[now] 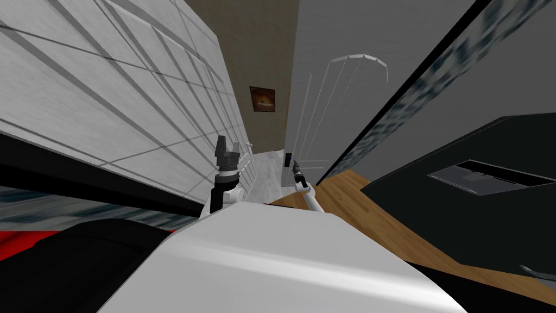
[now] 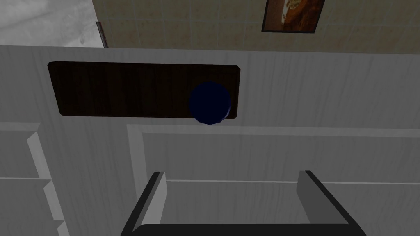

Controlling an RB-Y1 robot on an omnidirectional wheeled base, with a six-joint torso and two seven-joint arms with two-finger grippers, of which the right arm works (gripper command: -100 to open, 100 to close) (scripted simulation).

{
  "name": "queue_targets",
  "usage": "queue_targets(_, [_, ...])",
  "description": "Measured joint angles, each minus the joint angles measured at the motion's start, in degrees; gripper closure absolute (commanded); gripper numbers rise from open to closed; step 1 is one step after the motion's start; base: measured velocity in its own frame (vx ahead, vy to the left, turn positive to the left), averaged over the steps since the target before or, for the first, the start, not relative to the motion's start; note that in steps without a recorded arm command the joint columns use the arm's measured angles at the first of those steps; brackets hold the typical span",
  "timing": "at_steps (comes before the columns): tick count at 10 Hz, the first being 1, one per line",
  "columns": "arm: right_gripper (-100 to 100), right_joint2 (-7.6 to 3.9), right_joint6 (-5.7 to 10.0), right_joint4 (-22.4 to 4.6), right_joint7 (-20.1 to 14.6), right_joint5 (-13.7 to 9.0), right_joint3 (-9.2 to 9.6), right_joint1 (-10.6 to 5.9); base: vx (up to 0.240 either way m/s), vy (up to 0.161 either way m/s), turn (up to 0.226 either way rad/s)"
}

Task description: Push the door open

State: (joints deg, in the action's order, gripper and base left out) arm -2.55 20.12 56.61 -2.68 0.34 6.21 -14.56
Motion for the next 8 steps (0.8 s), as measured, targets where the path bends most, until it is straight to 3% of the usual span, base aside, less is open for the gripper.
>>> queue_targets(3, [-100, -0.17, 0.66, -0.53, 0.25, -0.01, -0.43, -0.14, 0.202, 0.061, 0.021])
queue_targets(6, [-100, 0.53, 1.22, -0.81, 0.43, -0.03, -0.82, -0.18, 0.169, 0.049, 0.016])
queue_targets(7, [100, 0.57, 1.24, -0.79, 0.43, -0.03, -0.83, -0.20, -0.007, -0.004, -0.004])
queue_targets(8, [100, 0.55, 1.27, -0.74, 0.43, -0.03, -0.82, -0.26, -0.027, -0.012, 0.008])
